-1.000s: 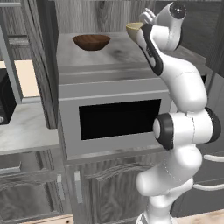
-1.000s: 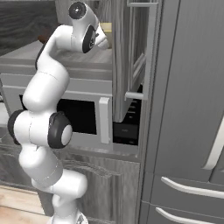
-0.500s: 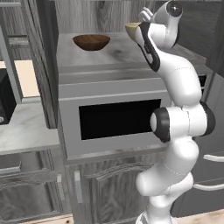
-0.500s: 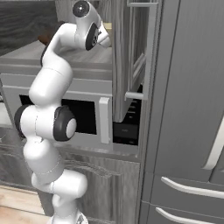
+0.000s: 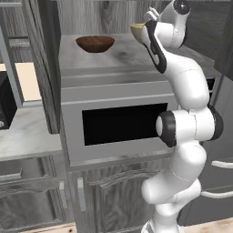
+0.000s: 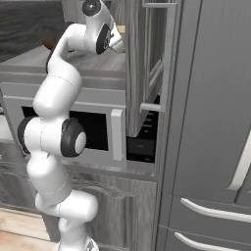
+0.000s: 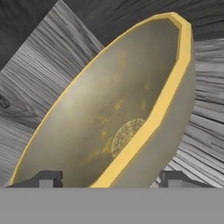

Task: Take the smaller bowl and place it next to the appetizer plate on the dining counter , and place the larger bowl next to the plate with cooked food.

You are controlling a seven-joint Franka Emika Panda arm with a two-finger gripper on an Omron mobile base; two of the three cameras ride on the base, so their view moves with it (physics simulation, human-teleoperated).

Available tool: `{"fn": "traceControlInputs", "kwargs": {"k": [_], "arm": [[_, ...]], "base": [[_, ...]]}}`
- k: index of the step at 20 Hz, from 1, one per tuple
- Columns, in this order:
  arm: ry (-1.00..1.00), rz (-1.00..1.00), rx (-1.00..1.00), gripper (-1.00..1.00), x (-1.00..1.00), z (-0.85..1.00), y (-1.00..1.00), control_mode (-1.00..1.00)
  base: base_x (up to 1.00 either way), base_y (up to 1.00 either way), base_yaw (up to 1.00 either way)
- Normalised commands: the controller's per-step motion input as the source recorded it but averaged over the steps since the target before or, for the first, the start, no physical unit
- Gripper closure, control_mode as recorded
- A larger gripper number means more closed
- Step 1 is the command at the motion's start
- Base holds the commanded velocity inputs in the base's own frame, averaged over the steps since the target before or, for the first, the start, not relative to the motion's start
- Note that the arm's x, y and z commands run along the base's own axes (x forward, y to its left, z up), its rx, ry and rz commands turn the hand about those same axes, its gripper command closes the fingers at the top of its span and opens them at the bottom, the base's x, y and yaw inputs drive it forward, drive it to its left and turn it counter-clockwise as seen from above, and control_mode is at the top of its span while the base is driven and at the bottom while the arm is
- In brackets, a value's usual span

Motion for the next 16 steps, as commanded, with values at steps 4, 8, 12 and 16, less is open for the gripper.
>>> {"fn": "traceControlInputs", "kwargs": {"k": [4, 8, 12, 16], "arm": [[0.02, 0.0, 0.0, 1.0, 0.0, -0.01, 0.0, -1.0], [-0.04, 0.0, 0.0, 1.0, -0.57, 0.0, 0.0, -1.0], [-0.09, 0.0, 0.0, 1.0, -1.0, 0.03, -0.01, -1.0], [-0.14, 0.0, 0.0, 1.0, -1.0, -0.03, 0.1, -1.0]], "base": [[0.0, 0.0, 0.0], [0.0, 0.0, 0.0], [0.0, 0.0, 0.0], [0.0, 0.0, 0.0]]}}
